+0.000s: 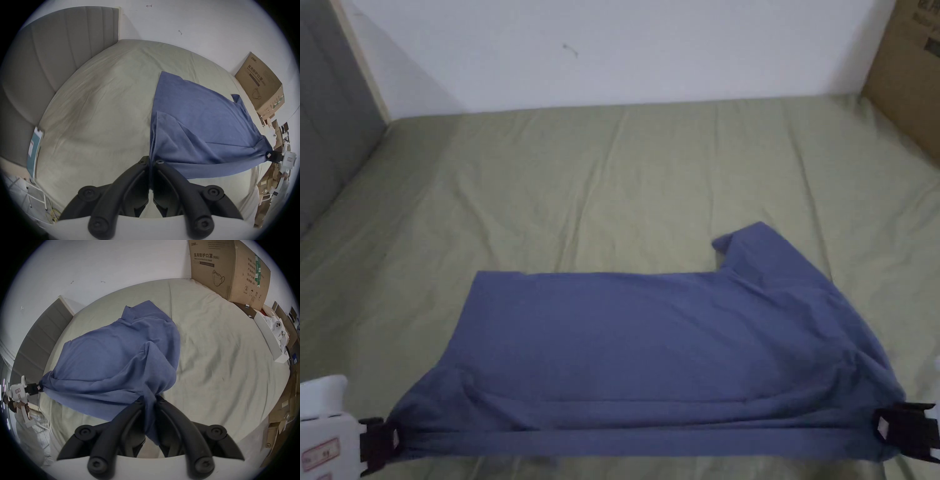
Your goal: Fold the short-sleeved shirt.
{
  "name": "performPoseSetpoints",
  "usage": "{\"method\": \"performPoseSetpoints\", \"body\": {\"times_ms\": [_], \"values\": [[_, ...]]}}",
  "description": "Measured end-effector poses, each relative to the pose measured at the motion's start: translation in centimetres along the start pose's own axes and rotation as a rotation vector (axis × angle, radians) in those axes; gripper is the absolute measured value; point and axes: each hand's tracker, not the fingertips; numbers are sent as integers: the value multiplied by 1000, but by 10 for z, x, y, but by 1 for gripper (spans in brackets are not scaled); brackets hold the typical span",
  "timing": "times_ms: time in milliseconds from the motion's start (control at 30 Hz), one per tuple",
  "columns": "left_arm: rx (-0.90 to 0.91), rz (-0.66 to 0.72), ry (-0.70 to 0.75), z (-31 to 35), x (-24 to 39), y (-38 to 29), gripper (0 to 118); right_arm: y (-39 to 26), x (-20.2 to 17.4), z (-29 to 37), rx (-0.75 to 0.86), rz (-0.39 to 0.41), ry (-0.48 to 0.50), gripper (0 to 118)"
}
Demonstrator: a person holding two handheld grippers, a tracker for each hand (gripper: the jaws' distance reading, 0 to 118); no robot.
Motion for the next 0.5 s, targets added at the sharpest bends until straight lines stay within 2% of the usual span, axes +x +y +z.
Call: {"method": "performPoseSetpoints", "body": {"times_ms": [67,200,233,267,300,333,367,400,433,467,500], "values": [[-36,-13,41,8,-6,-30,1,-29,1,-4,-58,23,-7,9],[-140,-6,28,-1,-23,-78,1,-69,11,-19,-86,-9,-1,11],[-154,-1,4,-1,-24,-83,1,-70,14,-20,-106,-21,-68,14],[-126,5,8,2,-25,-85,1,-69,16,-16,-100,-20,-107,23],[-115,-4,23,5,-22,-83,6,-66,18,-7,-88,-20,-91,54],[-99,-20,42,10,-21,-79,16,-62,21,3,-66,-26,-68,76],[-77,-20,30,14,-20,-75,39,-54,22,13,-38,-31,-61,81],[-48,-21,15,7,-21,-76,72,-45,21,23,-17,-22,-66,81],[-23,-24,12,13,-17,-69,87,-36,18,31,14,1,-67,81],[2,-39,15,13,-15,-62,95,-27,14,38,48,25,-65,81],[26,-71,20,9,-14,-57,95,-16,11,42,81,41,-70,81]]}}
